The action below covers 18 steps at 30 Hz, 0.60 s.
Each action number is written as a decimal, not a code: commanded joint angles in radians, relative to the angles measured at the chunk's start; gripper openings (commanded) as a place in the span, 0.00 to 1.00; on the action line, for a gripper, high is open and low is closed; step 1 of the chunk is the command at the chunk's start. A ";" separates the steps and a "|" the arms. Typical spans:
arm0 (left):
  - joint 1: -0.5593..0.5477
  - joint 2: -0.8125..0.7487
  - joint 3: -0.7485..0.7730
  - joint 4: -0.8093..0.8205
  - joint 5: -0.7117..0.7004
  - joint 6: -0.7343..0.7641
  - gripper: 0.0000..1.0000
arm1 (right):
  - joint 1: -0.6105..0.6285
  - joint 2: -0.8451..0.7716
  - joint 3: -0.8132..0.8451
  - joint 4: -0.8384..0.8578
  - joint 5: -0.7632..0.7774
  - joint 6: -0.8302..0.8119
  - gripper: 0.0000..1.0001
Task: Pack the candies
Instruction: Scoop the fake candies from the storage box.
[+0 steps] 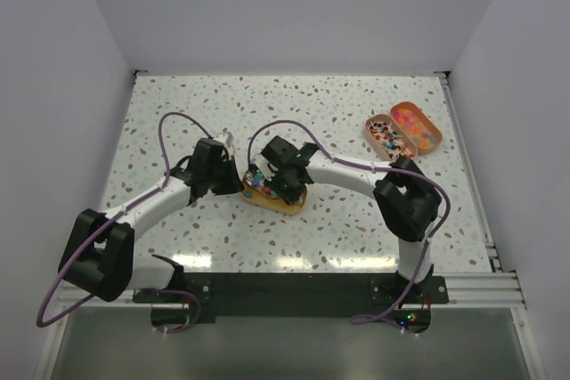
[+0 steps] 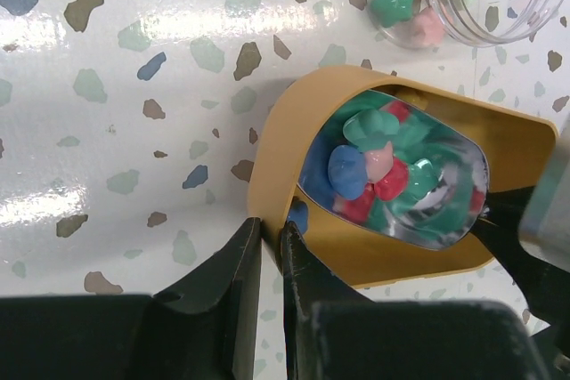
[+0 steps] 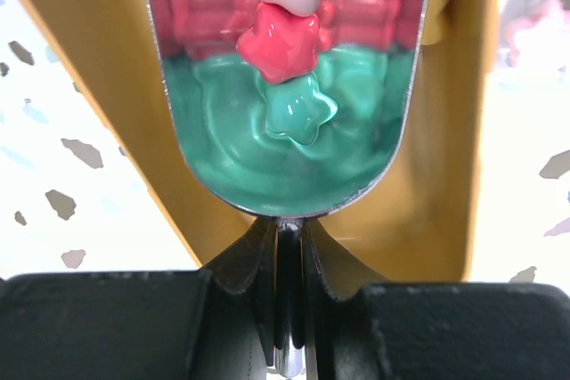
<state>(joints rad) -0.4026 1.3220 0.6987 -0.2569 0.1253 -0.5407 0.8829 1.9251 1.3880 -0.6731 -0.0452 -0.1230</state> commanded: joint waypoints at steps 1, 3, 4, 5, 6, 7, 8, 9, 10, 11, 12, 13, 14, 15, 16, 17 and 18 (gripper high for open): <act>-0.018 -0.007 0.032 0.045 0.045 -0.019 0.03 | -0.004 -0.090 0.011 0.047 -0.002 -0.017 0.00; -0.018 0.011 0.033 0.044 0.043 -0.016 0.03 | -0.002 -0.103 0.009 0.041 -0.002 -0.020 0.00; -0.018 0.017 0.033 0.041 0.043 -0.015 0.03 | -0.002 -0.113 0.012 0.030 0.004 -0.023 0.00; -0.018 0.022 0.035 0.038 0.042 -0.013 0.04 | -0.002 -0.115 0.017 0.024 0.005 -0.029 0.00; -0.018 0.035 0.035 0.031 0.037 -0.013 0.04 | -0.002 -0.121 0.019 0.017 0.007 -0.033 0.00; -0.018 0.043 0.036 0.025 0.036 -0.015 0.05 | -0.004 -0.129 0.019 0.004 0.014 -0.036 0.00; -0.018 0.049 0.039 0.021 0.034 -0.016 0.05 | -0.004 -0.133 0.017 0.000 0.015 -0.046 0.00; -0.018 0.063 0.041 0.013 0.031 -0.018 0.06 | -0.005 -0.140 0.013 -0.005 0.015 -0.049 0.00; -0.018 0.068 0.042 0.012 0.031 -0.019 0.07 | -0.005 -0.152 0.006 -0.011 0.013 -0.050 0.00; -0.018 0.072 0.042 0.008 0.030 -0.024 0.07 | -0.007 -0.159 0.003 -0.013 0.008 -0.055 0.00; -0.018 0.078 0.044 0.005 0.028 -0.027 0.08 | -0.007 -0.167 -0.001 -0.014 0.004 -0.058 0.00; -0.018 0.082 0.045 0.004 0.025 -0.028 0.09 | -0.007 -0.176 -0.012 -0.016 -0.001 -0.061 0.00; -0.018 0.085 0.050 0.001 0.022 -0.031 0.10 | -0.007 -0.195 -0.018 -0.016 -0.005 -0.064 0.00; -0.018 0.088 0.053 -0.010 0.013 -0.033 0.11 | -0.009 -0.204 -0.023 -0.014 -0.008 -0.067 0.00; -0.018 0.088 0.056 -0.012 0.011 -0.033 0.13 | -0.007 -0.213 -0.033 -0.013 -0.013 -0.070 0.00; -0.018 0.088 0.059 -0.018 0.010 -0.033 0.14 | -0.007 -0.230 -0.038 -0.014 -0.015 -0.073 0.00; -0.018 0.086 0.062 -0.022 0.004 -0.034 0.18 | -0.012 -0.239 -0.043 -0.013 -0.009 -0.073 0.00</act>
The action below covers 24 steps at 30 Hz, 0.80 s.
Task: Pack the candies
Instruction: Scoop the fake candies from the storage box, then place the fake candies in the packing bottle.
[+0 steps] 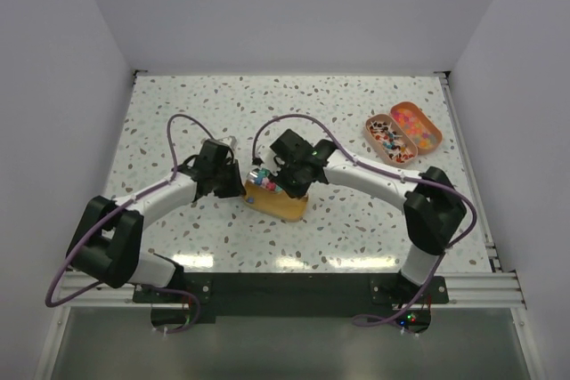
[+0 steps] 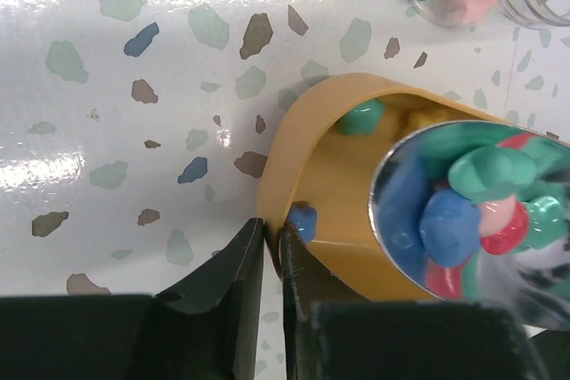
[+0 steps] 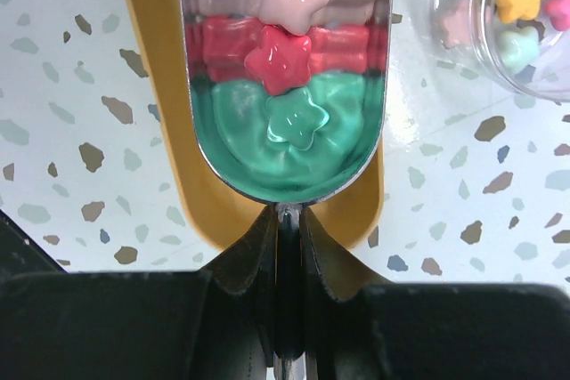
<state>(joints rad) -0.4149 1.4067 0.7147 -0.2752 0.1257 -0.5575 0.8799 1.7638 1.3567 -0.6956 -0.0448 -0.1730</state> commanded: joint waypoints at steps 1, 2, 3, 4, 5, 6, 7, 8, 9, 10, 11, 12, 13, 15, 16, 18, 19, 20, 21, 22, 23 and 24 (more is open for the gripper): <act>-0.004 -0.003 0.048 -0.005 -0.001 -0.018 0.21 | -0.012 -0.087 -0.014 0.008 -0.007 -0.025 0.00; -0.004 -0.006 0.054 -0.010 -0.004 -0.019 0.23 | -0.016 -0.093 -0.019 0.004 -0.006 -0.026 0.00; -0.004 -0.018 0.057 -0.016 -0.011 -0.019 0.29 | -0.022 -0.108 -0.018 0.001 0.009 -0.026 0.00; -0.004 -0.026 0.060 -0.018 -0.015 -0.019 0.32 | -0.036 -0.112 -0.013 -0.008 0.016 -0.028 0.00; -0.004 -0.034 0.069 -0.027 -0.020 -0.018 0.34 | -0.042 -0.116 -0.010 -0.019 0.026 -0.036 0.00; -0.004 -0.050 0.075 -0.030 -0.030 -0.015 0.39 | -0.058 -0.119 -0.004 -0.028 0.034 -0.039 0.00; -0.004 -0.060 0.086 -0.036 -0.037 -0.012 0.42 | -0.065 -0.121 0.008 -0.047 0.042 -0.048 0.00; -0.004 -0.067 0.091 -0.045 -0.043 -0.004 0.45 | -0.074 -0.122 0.015 -0.054 0.058 -0.052 0.00; -0.002 -0.087 0.097 -0.050 -0.053 0.001 0.49 | -0.088 -0.121 0.022 -0.062 0.071 -0.057 0.00; -0.001 -0.097 0.104 -0.055 -0.061 0.007 0.52 | -0.094 -0.119 0.039 -0.083 0.104 -0.062 0.00; 0.001 -0.107 0.117 -0.064 -0.066 0.020 0.55 | -0.102 -0.118 0.048 -0.097 0.121 -0.072 0.00; 0.007 -0.130 0.123 -0.068 -0.081 0.028 0.61 | -0.108 -0.115 0.058 -0.108 0.141 -0.079 0.00; 0.011 -0.144 0.127 -0.070 -0.089 0.037 0.63 | -0.116 -0.109 0.067 -0.123 0.161 -0.082 0.00; 0.034 -0.187 0.134 -0.064 -0.110 0.076 0.70 | -0.125 -0.096 0.090 -0.140 0.235 -0.091 0.00; 0.045 -0.202 0.132 -0.061 -0.123 0.085 0.75 | -0.128 -0.080 0.113 -0.163 0.252 -0.092 0.00; 0.076 -0.250 0.124 -0.047 -0.165 0.116 0.89 | -0.130 -0.067 0.137 -0.185 0.292 -0.098 0.00; 0.085 -0.264 0.123 -0.041 -0.178 0.128 0.93 | -0.128 -0.058 0.160 -0.205 0.308 -0.102 0.00; 0.103 -0.288 0.123 -0.036 -0.192 0.154 0.98 | -0.130 -0.044 0.173 -0.215 0.336 -0.109 0.00; 0.111 -0.298 0.124 -0.035 -0.217 0.166 1.00 | -0.130 -0.035 0.186 -0.229 0.355 -0.117 0.00; 0.117 -0.307 0.127 -0.032 -0.234 0.177 1.00 | -0.130 -0.024 0.220 -0.263 0.370 -0.123 0.00; 0.117 -0.316 0.127 -0.029 -0.257 0.189 1.00 | -0.130 0.000 0.240 -0.283 0.381 -0.134 0.00; 0.117 -0.331 0.123 -0.021 -0.294 0.194 1.00 | -0.128 0.012 0.257 -0.303 0.393 -0.140 0.00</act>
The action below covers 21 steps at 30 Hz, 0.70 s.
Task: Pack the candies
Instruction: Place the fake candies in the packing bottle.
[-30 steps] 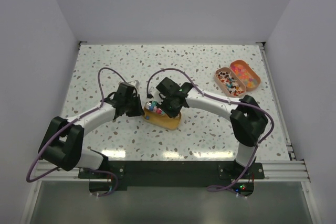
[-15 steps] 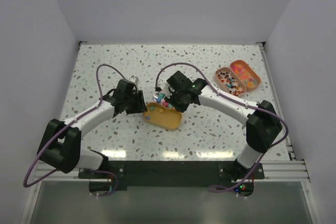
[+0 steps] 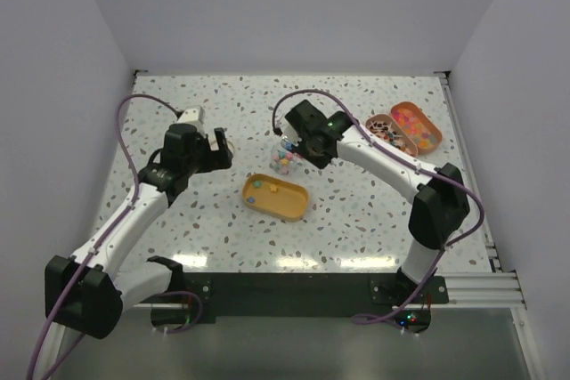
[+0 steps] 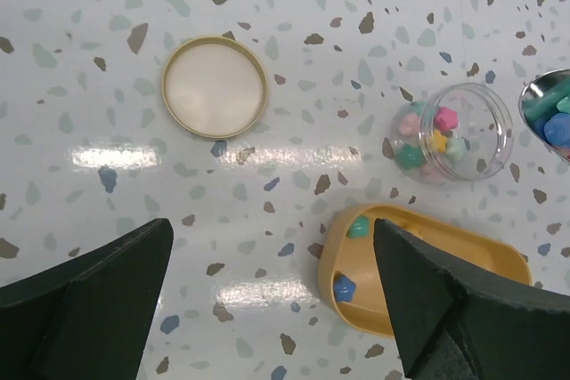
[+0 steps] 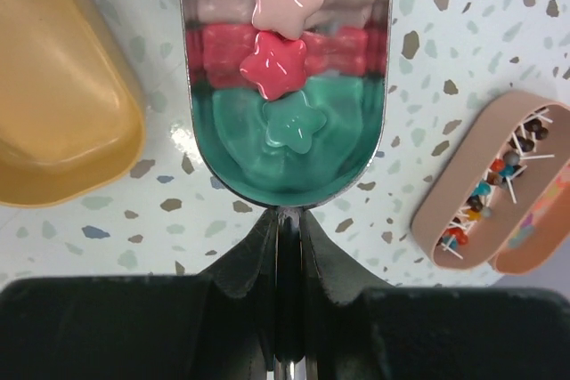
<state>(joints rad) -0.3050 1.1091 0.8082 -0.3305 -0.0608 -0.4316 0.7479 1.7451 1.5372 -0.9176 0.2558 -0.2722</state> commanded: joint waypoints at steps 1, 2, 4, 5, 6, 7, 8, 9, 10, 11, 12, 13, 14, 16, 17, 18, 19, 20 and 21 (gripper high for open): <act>0.009 -0.043 0.007 0.044 -0.125 0.071 1.00 | 0.002 0.042 0.107 -0.114 0.099 -0.048 0.00; 0.012 -0.058 -0.012 0.074 -0.143 0.077 1.00 | 0.002 0.066 0.121 -0.130 0.105 -0.051 0.00; 0.032 -0.066 -0.030 0.081 -0.155 0.077 1.00 | 0.004 0.085 0.155 -0.165 0.114 -0.056 0.00; 0.036 -0.069 -0.026 0.061 -0.163 0.073 1.00 | 0.002 0.094 0.164 -0.174 0.115 -0.058 0.00; 0.037 -0.071 -0.029 0.061 -0.180 0.073 1.00 | 0.004 0.112 0.170 -0.184 0.118 -0.059 0.00; 0.037 -0.072 -0.032 0.062 -0.185 0.071 1.00 | 0.004 0.122 0.185 -0.204 0.126 -0.062 0.00; 0.037 -0.075 -0.032 0.064 -0.189 0.073 1.00 | 0.004 0.131 0.193 -0.216 0.134 -0.064 0.00; 0.037 -0.074 -0.032 0.062 -0.194 0.073 1.00 | 0.008 0.154 0.201 -0.228 0.140 -0.064 0.00; 0.037 -0.074 -0.032 0.062 -0.197 0.074 1.00 | 0.011 0.165 0.218 -0.251 0.154 -0.065 0.00; 0.037 -0.074 -0.032 0.059 -0.197 0.074 1.00 | 0.014 0.175 0.224 -0.259 0.164 -0.067 0.00; 0.037 -0.072 -0.030 0.059 -0.200 0.074 1.00 | 0.024 0.183 0.230 -0.267 0.175 -0.070 0.00; 0.037 -0.071 -0.030 0.059 -0.198 0.074 1.00 | 0.028 0.198 0.244 -0.277 0.193 -0.070 0.00; 0.037 -0.072 -0.030 0.058 -0.198 0.074 1.00 | 0.033 0.205 0.250 -0.280 0.198 -0.070 0.00; 0.037 -0.074 -0.032 0.057 -0.200 0.076 1.00 | 0.045 0.227 0.273 -0.300 0.212 -0.070 0.00; 0.037 -0.077 -0.032 0.057 -0.201 0.076 1.00 | 0.050 0.234 0.282 -0.306 0.230 -0.070 0.00; 0.037 -0.077 -0.032 0.056 -0.205 0.076 1.00 | 0.057 0.240 0.288 -0.310 0.238 -0.070 0.00; 0.037 -0.077 -0.033 0.056 -0.205 0.076 1.00 | 0.060 0.246 0.302 -0.320 0.246 -0.073 0.00; 0.037 -0.078 -0.033 0.057 -0.205 0.077 1.00 | 0.067 0.255 0.308 -0.322 0.253 -0.073 0.00; 0.037 -0.078 -0.033 0.057 -0.206 0.077 1.00 | 0.073 0.260 0.320 -0.325 0.270 -0.074 0.00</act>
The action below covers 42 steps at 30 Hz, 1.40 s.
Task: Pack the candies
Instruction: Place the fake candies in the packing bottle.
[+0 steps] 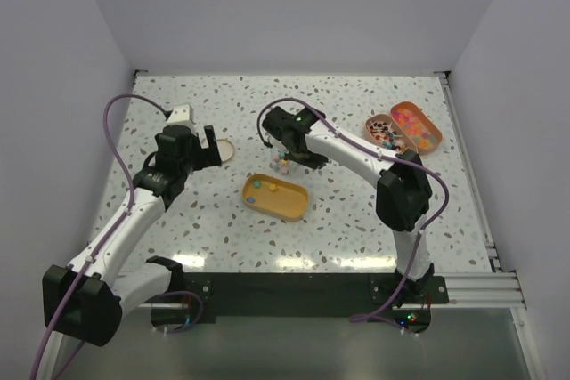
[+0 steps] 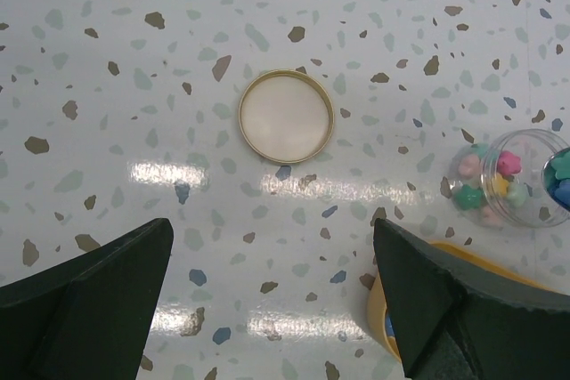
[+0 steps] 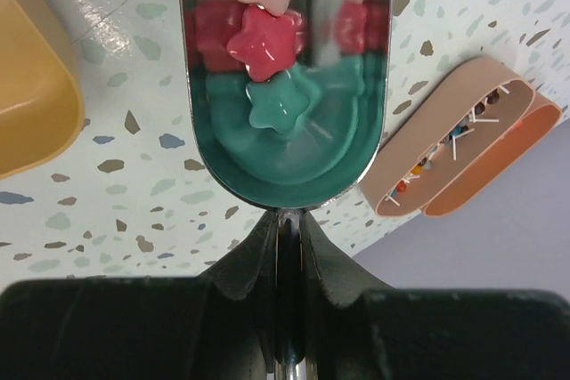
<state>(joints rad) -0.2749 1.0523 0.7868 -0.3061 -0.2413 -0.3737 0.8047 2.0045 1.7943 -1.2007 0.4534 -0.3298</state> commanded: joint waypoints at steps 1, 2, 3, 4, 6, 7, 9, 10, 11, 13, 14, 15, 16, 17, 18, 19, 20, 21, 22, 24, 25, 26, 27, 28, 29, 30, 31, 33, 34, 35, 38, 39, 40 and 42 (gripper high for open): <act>0.006 -0.023 -0.014 0.033 -0.026 0.021 1.00 | 0.021 0.007 0.072 -0.055 0.079 -0.017 0.00; 0.006 -0.025 -0.014 0.035 -0.026 0.021 1.00 | 0.025 0.019 0.080 -0.062 0.088 -0.017 0.00; 0.006 -0.025 -0.014 0.033 -0.029 0.021 1.00 | 0.036 0.023 0.086 -0.066 0.109 -0.017 0.00; 0.006 -0.026 -0.014 0.033 -0.030 0.021 1.00 | 0.039 0.030 0.100 -0.080 0.117 -0.018 0.00; 0.006 -0.028 -0.015 0.033 -0.035 0.021 1.00 | 0.054 0.043 0.112 -0.092 0.128 -0.020 0.00; 0.006 -0.028 -0.015 0.032 -0.035 0.021 1.00 | 0.059 0.048 0.122 -0.099 0.145 -0.020 0.00; 0.006 -0.028 -0.015 0.033 -0.036 0.021 1.00 | 0.070 0.059 0.128 -0.112 0.163 -0.020 0.00; 0.006 -0.028 -0.017 0.032 -0.038 0.021 1.00 | 0.071 0.062 0.126 -0.114 0.188 -0.021 0.00; 0.006 -0.028 -0.017 0.033 -0.038 0.021 1.00 | 0.074 0.060 0.125 -0.114 0.200 -0.021 0.00; 0.006 -0.026 -0.017 0.032 -0.038 0.021 1.00 | 0.083 0.060 0.122 -0.122 0.229 -0.021 0.00; 0.006 -0.025 -0.017 0.033 -0.036 0.022 1.00 | 0.091 0.062 0.119 -0.123 0.240 -0.020 0.00; 0.006 -0.025 -0.015 0.033 -0.035 0.022 1.00 | 0.094 0.056 0.111 -0.126 0.249 -0.020 0.00; 0.006 -0.021 -0.017 0.035 -0.030 0.024 1.00 | 0.097 0.054 0.105 -0.126 0.261 -0.020 0.00; 0.006 -0.018 -0.018 0.036 -0.023 0.024 1.00 | 0.100 0.051 0.099 -0.126 0.284 -0.020 0.00; 0.006 -0.017 -0.018 0.036 -0.018 0.025 1.00 | 0.100 0.043 0.085 -0.125 0.300 -0.017 0.00; 0.006 -0.014 -0.018 0.038 -0.015 0.025 1.00 | 0.102 0.042 0.080 -0.123 0.312 -0.017 0.00; 0.006 -0.009 -0.018 0.038 -0.009 0.025 1.00 | 0.102 0.037 0.074 -0.123 0.335 -0.015 0.00; 0.006 -0.008 -0.020 0.038 -0.003 0.027 1.00 | 0.102 0.034 0.070 -0.119 0.344 -0.014 0.00; 0.006 -0.005 -0.020 0.042 0.002 0.028 1.00 | 0.102 0.028 0.066 -0.117 0.352 -0.011 0.00; 0.006 0.003 -0.020 0.044 0.020 0.030 0.99 | 0.105 0.022 0.060 -0.115 0.363 -0.005 0.00; 0.006 0.011 -0.020 0.047 0.026 0.032 0.98 | 0.103 0.007 0.060 -0.112 0.363 0.000 0.00; 0.008 0.017 -0.020 0.045 0.039 0.032 0.98 | 0.103 0.002 0.059 -0.112 0.358 0.005 0.00; 0.006 0.021 -0.020 0.047 0.046 0.035 0.96 | 0.105 -0.009 0.056 -0.112 0.328 0.012 0.00; 0.006 0.032 -0.020 0.048 0.056 0.035 0.95 | 0.105 -0.019 0.054 -0.109 0.308 0.015 0.00; 0.006 0.038 -0.021 0.047 0.075 0.036 0.94 | 0.103 -0.045 0.054 -0.106 0.283 0.018 0.00; 0.006 0.046 -0.021 0.047 0.089 0.038 0.93 | 0.103 -0.059 0.053 -0.105 0.198 0.024 0.00; 0.006 0.061 -0.021 0.045 0.105 0.038 0.90 | 0.103 -0.073 0.051 -0.100 0.153 0.026 0.00; 0.006 0.080 -0.020 0.041 0.151 0.032 0.86 | 0.103 -0.131 0.018 -0.062 0.006 0.014 0.00; 0.006 0.096 -0.020 0.036 0.164 0.029 0.83 | 0.103 -0.153 0.004 -0.050 -0.042 0.009 0.00; 0.005 0.104 -0.020 0.033 0.196 0.024 0.81 | 0.103 -0.167 -0.009 -0.043 -0.080 0.006 0.00; -0.007 0.133 -0.030 0.018 0.261 -0.004 0.75 | 0.102 -0.196 -0.062 -0.054 -0.200 -0.003 0.00; -0.026 0.147 -0.032 0.009 0.269 -0.022 0.73 | 0.103 -0.200 -0.075 -0.054 -0.222 -0.008 0.00; -0.036 0.155 -0.032 0.004 0.280 -0.034 0.72 | 0.103 -0.202 -0.085 -0.054 -0.251 -0.008 0.00; -0.061 0.181 -0.038 -0.001 0.295 -0.069 0.70 | 0.103 -0.194 -0.110 -0.059 -0.280 -0.008 0.00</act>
<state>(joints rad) -0.3027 1.2083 0.7601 -0.3088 -0.0174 -0.3859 0.9031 1.8065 1.7218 -1.2640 0.3054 -0.3275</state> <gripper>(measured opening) 0.710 0.143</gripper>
